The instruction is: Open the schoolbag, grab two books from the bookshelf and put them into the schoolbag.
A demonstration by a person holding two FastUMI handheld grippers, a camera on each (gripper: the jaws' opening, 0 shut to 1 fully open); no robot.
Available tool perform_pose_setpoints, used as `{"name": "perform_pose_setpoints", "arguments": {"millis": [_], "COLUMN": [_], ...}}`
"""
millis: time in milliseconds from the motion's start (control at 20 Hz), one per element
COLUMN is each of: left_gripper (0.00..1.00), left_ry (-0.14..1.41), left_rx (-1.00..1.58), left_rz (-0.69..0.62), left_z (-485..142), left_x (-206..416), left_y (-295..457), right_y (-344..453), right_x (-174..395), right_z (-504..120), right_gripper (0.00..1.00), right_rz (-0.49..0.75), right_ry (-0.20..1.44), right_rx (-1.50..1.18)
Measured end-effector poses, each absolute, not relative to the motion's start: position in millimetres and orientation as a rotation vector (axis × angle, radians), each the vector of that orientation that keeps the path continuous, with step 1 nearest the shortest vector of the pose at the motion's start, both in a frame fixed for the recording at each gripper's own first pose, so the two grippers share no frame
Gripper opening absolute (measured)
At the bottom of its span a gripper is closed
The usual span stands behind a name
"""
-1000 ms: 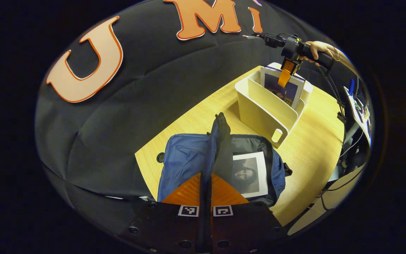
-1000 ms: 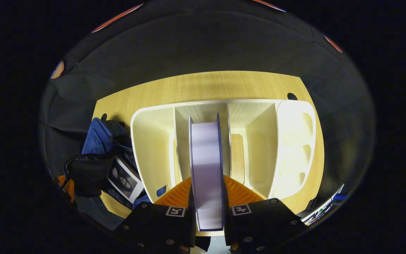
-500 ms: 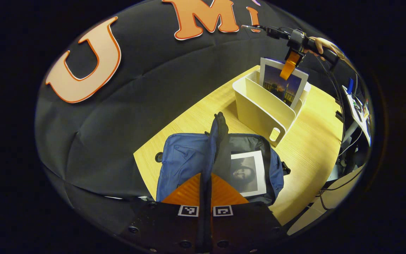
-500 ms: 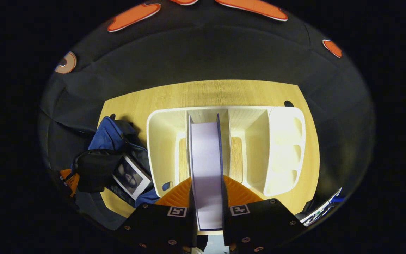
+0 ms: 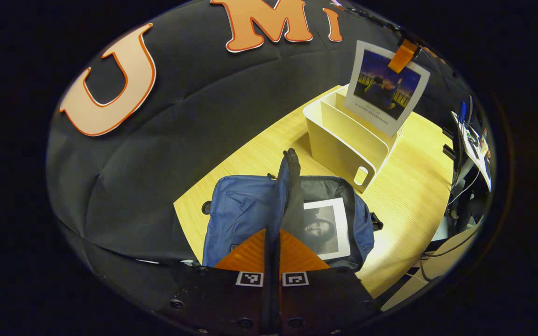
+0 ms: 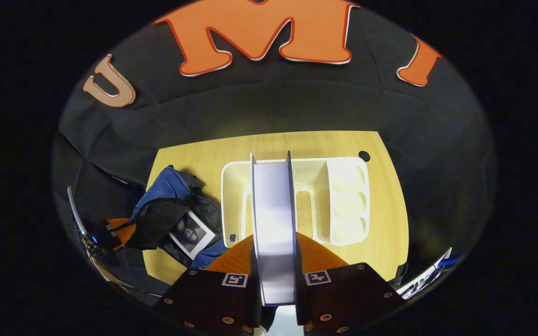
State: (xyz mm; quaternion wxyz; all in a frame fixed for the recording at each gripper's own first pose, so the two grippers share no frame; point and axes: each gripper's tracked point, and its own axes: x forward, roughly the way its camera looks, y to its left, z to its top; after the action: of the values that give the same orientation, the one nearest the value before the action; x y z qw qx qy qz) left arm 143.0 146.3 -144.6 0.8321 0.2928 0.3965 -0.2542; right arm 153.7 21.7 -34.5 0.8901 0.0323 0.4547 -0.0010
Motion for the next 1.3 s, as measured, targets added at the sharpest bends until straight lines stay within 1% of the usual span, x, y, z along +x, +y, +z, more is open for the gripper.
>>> {"name": "perform_pose_setpoints", "arguments": {"millis": [150, 300, 500, 600, 750, 900, 1050, 1100, 1300], "left_gripper": [0.01, 0.01, 0.01, 0.01, 0.0, 0.0, 0.0, 0.0, 0.0], "left_ry": [0.836, 0.829, 0.783, 0.772, 0.759, 0.746, 0.737, 0.737, 0.732], "left_rx": [0.622, 0.641, 0.655, 0.667, 0.684, 0.691, 0.698, 0.697, 0.673], "left_rz": [-0.53, -0.529, -0.496, -0.489, -0.494, -0.499, -0.502, -0.505, -0.53], "left_z": [-146, -144, -138, -135, -131, -125, -122, -121, -120], "left_x": [143, 144, 148, 148, 147, 145, 144, 143, 139], "left_y": [148, 148, 147, 147, 145, 141, 140, 139, 132], "right_y": [34, 54, 95, 110, 134, 171, 204, 215, 239], "right_x": [123, 93, 63, 59, 61, 76, 86, 90, 117], "right_z": [-7, -1, -21, -43, -85, -122, -146, -157, -195], "right_gripper": [0.29, 0.29, 0.29, 0.29, 0.29, 0.29, 0.29, 0.29, 0.29], "right_rz": [0.053, 0.131, 0.257, 0.286, 0.297, 0.312, 0.333, 0.348, 0.294], "right_ry": [0.869, 0.822, 0.814, 0.831, 0.871, 0.861, 0.845, 0.85, 0.828], "right_rx": [0.14, 0.249, 0.442, 0.531, 0.64, 0.794, 0.913, 0.924, 0.909]}}
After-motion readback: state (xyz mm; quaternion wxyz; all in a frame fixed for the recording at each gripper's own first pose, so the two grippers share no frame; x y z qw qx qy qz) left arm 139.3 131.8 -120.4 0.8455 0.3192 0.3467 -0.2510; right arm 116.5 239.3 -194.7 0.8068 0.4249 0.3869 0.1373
